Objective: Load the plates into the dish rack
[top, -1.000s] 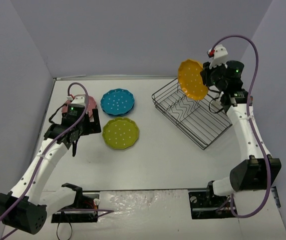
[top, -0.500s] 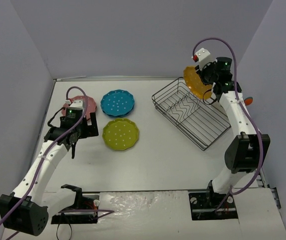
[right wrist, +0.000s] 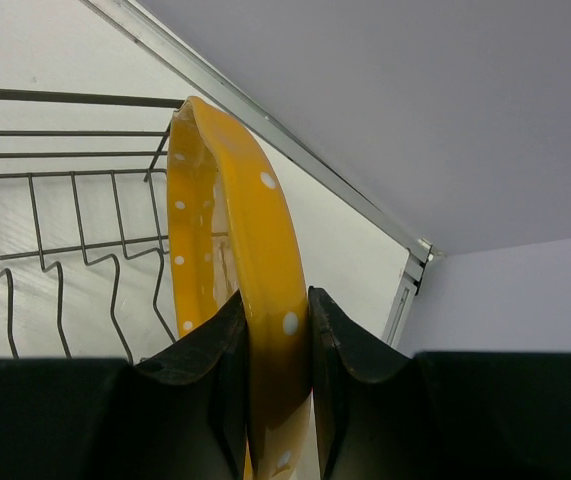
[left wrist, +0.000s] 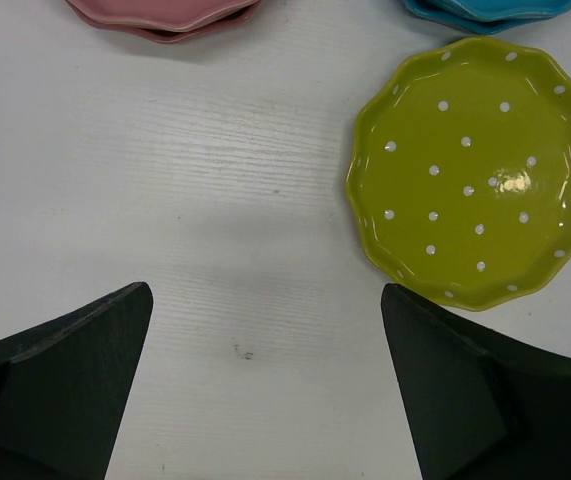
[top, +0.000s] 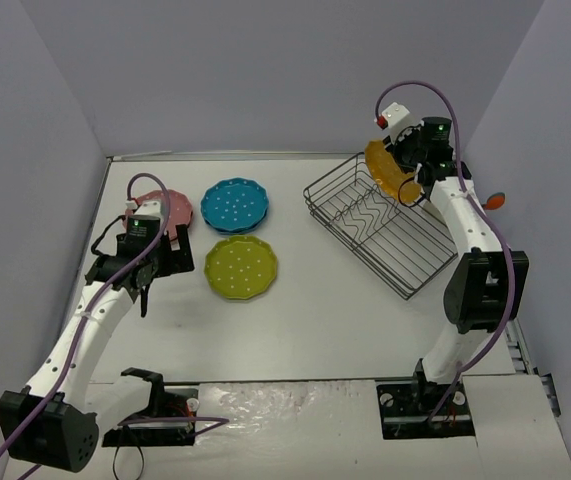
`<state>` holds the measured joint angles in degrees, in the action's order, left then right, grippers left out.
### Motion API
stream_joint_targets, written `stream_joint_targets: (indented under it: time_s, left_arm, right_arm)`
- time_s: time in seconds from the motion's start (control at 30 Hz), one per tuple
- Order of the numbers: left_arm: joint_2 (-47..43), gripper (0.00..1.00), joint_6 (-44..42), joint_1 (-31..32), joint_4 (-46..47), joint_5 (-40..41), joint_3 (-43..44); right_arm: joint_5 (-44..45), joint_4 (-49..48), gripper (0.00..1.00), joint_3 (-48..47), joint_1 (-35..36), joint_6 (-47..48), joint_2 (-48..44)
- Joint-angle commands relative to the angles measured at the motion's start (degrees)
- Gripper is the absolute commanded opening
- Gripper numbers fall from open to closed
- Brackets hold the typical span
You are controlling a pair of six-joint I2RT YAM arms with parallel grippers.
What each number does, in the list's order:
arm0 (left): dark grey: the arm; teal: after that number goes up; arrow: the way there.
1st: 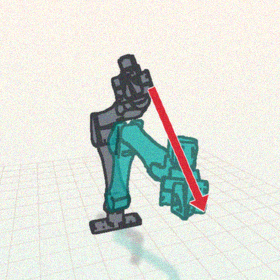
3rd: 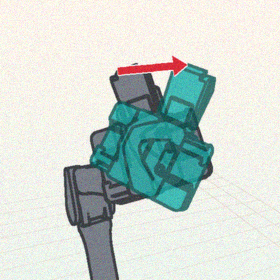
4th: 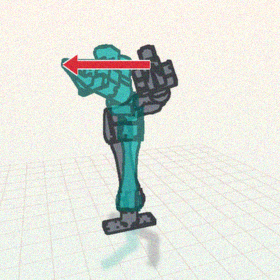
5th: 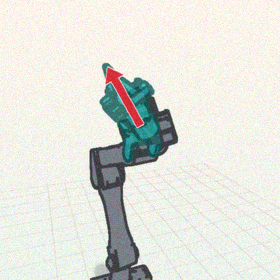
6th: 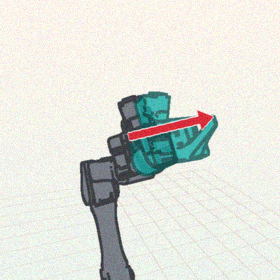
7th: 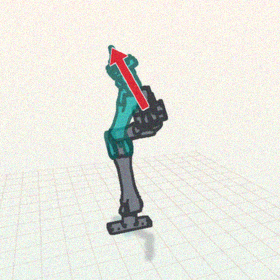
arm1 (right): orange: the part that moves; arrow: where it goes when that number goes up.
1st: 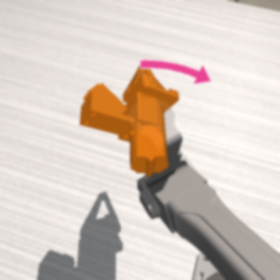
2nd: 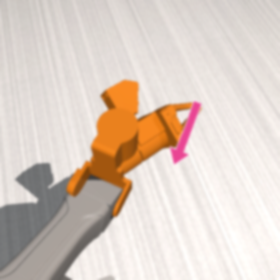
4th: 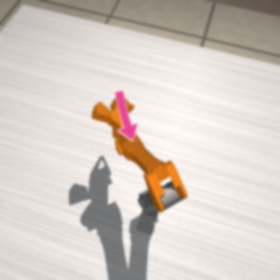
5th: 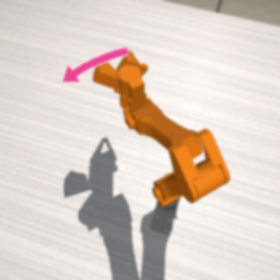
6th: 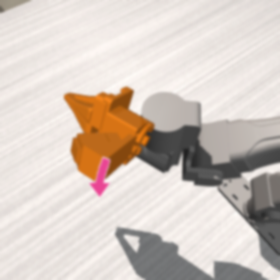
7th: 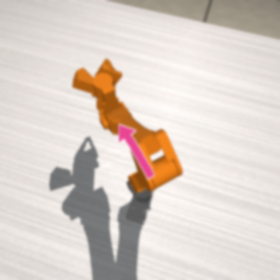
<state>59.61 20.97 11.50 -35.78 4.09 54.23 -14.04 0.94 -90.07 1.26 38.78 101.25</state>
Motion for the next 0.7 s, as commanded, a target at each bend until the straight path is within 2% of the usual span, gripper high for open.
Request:
stream_joint_targets:
  time_s: [0.0,0.47,0.63,0.67]
  left_arm:
    - [-0.7,0.97,-0.6,-0.8,2.4,-0.3,1.3]
    - [-0.5,0.97,-0.2,-1.4,2.5,-1.5,1.1]
    - [-0.5,0.97,0.0,-1.5,2.1,-0.5,1.1]
    - [-0.4,0.97,0.1,-1.5,2.1,-0.5,1.1]
  right_arm:
    - [0.3,-13.0,0.0,-0.8,-0.3,-0.1,-0.8]
    - [-2.4,-16.0,0.01,4.5,-0.4,-5.2,0.2]
    - [-3.4,-18.9,0.18,6.1,-0.8,-8.1,0.6]
    - [-3.4,-19.0,0.27,6.1,-0.8,-8.6,0.6]
